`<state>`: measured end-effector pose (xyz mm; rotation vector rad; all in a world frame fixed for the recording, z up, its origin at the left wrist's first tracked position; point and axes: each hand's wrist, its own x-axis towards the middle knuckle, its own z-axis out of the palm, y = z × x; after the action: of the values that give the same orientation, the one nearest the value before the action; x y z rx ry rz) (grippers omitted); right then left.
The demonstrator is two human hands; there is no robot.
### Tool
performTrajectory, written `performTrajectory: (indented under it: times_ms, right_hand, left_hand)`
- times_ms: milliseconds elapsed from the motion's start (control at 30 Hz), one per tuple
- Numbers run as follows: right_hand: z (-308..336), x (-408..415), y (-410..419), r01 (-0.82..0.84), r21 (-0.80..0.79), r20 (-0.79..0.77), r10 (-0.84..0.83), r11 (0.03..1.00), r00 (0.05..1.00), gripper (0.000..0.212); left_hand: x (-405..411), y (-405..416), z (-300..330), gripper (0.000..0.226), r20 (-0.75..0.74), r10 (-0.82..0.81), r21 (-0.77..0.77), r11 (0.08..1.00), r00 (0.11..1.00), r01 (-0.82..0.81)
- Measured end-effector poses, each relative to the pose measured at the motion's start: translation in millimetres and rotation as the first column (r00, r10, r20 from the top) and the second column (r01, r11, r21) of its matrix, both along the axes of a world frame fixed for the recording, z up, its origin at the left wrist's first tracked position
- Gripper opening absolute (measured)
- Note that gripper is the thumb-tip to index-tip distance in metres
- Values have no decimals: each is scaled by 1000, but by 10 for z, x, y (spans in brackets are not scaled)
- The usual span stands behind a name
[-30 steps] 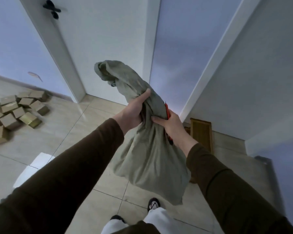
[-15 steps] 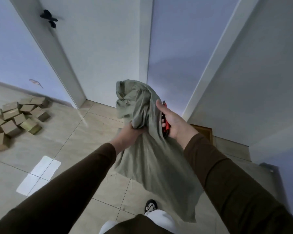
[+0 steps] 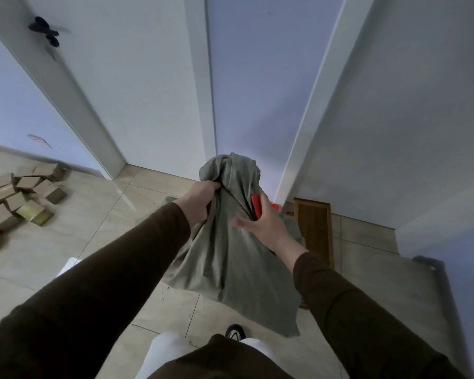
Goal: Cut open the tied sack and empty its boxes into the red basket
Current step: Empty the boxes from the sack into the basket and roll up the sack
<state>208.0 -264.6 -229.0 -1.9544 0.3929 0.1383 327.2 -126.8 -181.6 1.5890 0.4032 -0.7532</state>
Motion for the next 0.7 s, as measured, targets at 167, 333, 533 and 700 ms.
performTrajectory:
  times_ms: [167,333,533,700]
  right_hand:
    - [-97,171,57,114,-216,39,-108,970,993,90]
    - [-161,245,76,241,53,167,-246,969,955,7]
    - [-92,395,24,341,573,-68,-372,745,926,17]
    - [-62,434,-150,379,705,-245,-296,599,923,40]
  left_hand:
    - [12,-107,24,25,-37,-55,-65,997,998,53]
    - [104,25,67,31,-16,-106,-117,988,994,104]
    - [53,410,2,57,383,-54,-76,993,922,89]
    - [-11,1126,-306,44,570,96,47,988,816,-149]
